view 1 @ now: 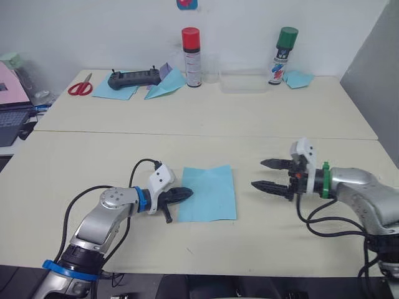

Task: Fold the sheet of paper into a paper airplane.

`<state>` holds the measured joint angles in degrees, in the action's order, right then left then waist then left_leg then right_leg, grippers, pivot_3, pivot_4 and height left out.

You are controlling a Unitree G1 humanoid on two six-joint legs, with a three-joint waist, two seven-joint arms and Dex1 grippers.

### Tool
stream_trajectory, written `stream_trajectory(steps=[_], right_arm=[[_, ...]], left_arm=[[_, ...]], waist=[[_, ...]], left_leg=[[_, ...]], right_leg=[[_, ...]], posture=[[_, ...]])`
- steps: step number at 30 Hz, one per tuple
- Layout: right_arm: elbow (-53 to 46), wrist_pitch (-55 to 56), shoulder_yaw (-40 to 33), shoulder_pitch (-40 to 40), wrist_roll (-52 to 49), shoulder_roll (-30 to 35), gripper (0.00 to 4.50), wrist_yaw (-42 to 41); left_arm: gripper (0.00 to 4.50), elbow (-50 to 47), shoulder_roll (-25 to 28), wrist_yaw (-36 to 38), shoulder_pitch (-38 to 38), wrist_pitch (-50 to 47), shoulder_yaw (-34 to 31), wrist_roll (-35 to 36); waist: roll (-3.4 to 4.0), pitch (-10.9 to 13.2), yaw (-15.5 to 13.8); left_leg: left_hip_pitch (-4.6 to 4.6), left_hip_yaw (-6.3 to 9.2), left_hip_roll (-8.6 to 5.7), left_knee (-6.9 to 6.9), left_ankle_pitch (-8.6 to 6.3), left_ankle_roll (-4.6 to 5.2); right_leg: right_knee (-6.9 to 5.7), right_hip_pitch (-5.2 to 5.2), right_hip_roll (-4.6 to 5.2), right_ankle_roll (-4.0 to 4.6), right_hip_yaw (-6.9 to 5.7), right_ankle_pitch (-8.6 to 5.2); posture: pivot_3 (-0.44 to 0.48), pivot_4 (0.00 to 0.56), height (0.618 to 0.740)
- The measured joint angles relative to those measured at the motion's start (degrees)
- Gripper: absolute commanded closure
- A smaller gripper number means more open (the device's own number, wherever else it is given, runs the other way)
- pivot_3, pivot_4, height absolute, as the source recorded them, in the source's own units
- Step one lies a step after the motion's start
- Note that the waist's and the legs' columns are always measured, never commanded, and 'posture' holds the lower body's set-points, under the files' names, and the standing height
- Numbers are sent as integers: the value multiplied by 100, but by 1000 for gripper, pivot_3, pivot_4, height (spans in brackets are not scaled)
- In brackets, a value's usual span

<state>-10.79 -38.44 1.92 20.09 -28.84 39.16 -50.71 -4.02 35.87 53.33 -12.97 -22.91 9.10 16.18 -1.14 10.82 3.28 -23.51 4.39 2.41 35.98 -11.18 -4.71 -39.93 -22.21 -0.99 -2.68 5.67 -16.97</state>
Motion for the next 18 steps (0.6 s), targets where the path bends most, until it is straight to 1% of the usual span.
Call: stream_trajectory(steps=[4,6,9,11,14,18], right_arm=[[381,413,258,98,450,-145,1953,51],[668,699,454,141,784,-242,2723,106],[1099,1063,698,256,1200,-486,3837,202],[1233,1198,822,349,1336,-620,4479,211],[1339,1414,1066,419,1567,-793,4479,166],[1344,1353,1298,416,1617,-918,4479,-58]], left_arm=[[4500,37,-30,9,-6,90,19,-39],[4500,38,-35,8,-6,96,19,-57],[4500,41,-58,-3,-2,104,16,-82],[4500,42,-74,-7,0,107,14,-89],[4500,43,-103,-14,4,111,14,-95],[4500,49,-112,-17,3,122,14,-110]], waist=[[0,-1,-7],[0,-2,-6],[2,-3,-5],[3,-3,-6],[2,-4,-21],[3,-4,-23]], left_leg=[[3,0,0,-1,0,0],[4,0,0,-1,0,0],[6,0,-1,-1,0,0],[7,0,-1,-1,0,0],[7,1,-3,-1,0,0],[8,1,-4,-1,0,0]], right_leg=[[0,3,1,0,-1,0],[0,3,1,-1,0,1],[-1,4,1,-1,1,1],[-1,5,1,-1,0,1],[0,8,3,-1,0,1],[0,8,4,-1,-1,1]], posture=[[0,150,740],[0,150,740],[0,150,740],[0,150,740],[0,150,740],[0,150,740]])
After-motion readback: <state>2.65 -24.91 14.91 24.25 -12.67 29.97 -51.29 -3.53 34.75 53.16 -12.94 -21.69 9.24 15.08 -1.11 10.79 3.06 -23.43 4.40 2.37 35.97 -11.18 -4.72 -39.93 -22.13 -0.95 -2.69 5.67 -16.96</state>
